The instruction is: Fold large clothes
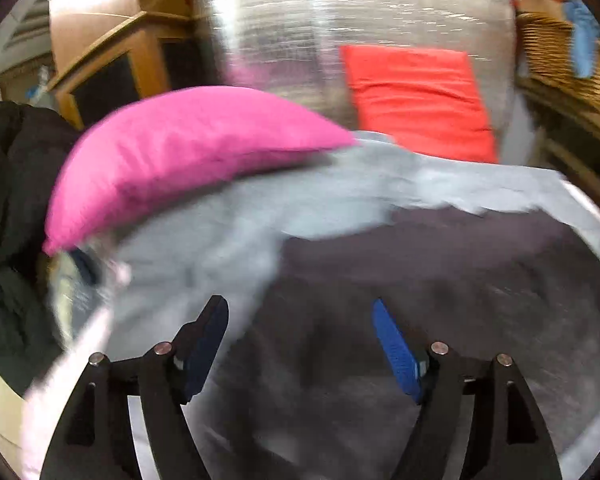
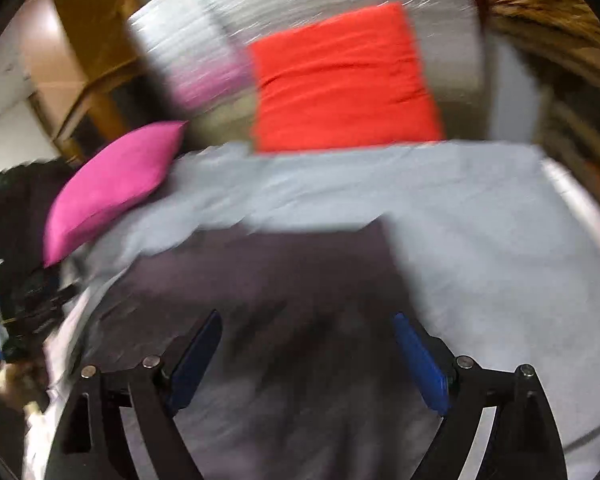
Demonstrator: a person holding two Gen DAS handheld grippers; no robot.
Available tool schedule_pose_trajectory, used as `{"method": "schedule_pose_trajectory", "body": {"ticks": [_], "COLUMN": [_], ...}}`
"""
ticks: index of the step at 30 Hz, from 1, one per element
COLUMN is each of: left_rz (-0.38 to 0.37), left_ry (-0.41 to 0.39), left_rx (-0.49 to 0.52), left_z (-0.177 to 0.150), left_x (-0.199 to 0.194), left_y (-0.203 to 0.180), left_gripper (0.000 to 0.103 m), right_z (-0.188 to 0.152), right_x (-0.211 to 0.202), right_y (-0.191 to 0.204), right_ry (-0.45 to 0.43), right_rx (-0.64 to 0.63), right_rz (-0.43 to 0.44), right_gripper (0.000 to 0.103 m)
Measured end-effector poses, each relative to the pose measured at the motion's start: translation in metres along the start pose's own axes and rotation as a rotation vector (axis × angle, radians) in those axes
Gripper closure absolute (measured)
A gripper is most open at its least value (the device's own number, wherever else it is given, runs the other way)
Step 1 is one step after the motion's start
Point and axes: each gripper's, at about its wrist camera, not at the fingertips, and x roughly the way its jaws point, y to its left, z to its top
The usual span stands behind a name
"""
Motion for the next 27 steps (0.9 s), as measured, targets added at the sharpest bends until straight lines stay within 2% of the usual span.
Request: {"method": "schedule_pose_trajectory", "body": {"ticks": [2, 4, 5, 7, 9, 11, 13, 16, 18, 20, 21, 23, 27], "left_rz": [-0.036, -0.029, 0.012, 0.076, 0.1, 0.099, 0.09, 0.083, 0.086, 0.095, 0.096, 0.093, 0.109], "left_ry": [0.017, 0.094, 0.146, 0.12, 0.092, 0.049, -0.026, -0.07, -0.001, 0.057, 0.069, 0.06, 0.065], "left_rx": [0.004, 0.015, 0.057, 0.092, 0.099, 0.085, 0.066, 0.049, 0.055, 0.054, 0.053, 0.032, 0.031], "left_z": [-0.021, -0.04, -0.051, -0.057, -0.055, -0.053, -0.059, -0.069, -0.079, -0.089, -0.091, -0.094, -0.095], "left_x": [-0.006, 0.006, 0.022, 0.022, 0.008, -0.015, -0.043, -0.058, -0.043, -0.023, -0.017, -0.016, -0.012], "left_y": [-0.022, -0.042, -0.055, -0.063, -0.067, -0.069, -0.075, -0.085, -0.096, -0.101, -0.101, -0.1, -0.101], "left_gripper": [0.027, 0.027, 0.026, 0.025, 0.025, 0.025, 0.023, 0.019, 0.019, 0.019, 0.019, 0.018, 0.017], "right_z": [-0.019, -0.037, -0.047, -0.051, -0.049, -0.051, -0.06, -0.085, -0.106, -0.122, -0.13, -0.136, -0.138], "right_x": [0.013, 0.035, 0.049, 0.05, 0.033, 0.007, -0.015, -0.033, -0.03, -0.006, 0.004, 0.015, 0.013], "right_y": [0.01, 0.008, 0.003, 0.0, 0.01, 0.026, 0.044, 0.07, 0.082, 0.084, 0.079, 0.071, 0.062], "right_ry": [0.052, 0.121, 0.158, 0.133, 0.09, 0.012, -0.053, -0.121, -0.137, -0.087, -0.066, -0.065, -0.062], "right_rx": [-0.009, -0.041, -0.062, -0.053, -0.036, -0.055, -0.08, -0.112, -0.14, -0.179, -0.193, -0.199, -0.188], "right_rz": [-0.02, -0.153, -0.249, -0.261, -0.312, -0.304, -0.288, -0.257, -0.278, -0.342, -0.371, -0.4, -0.422], "right_gripper": [0.013, 0.014, 0.014, 0.013, 0.013, 0.013, 0.013, 0.013, 0.013, 0.013, 0.012, 0.005, 0.001]}}
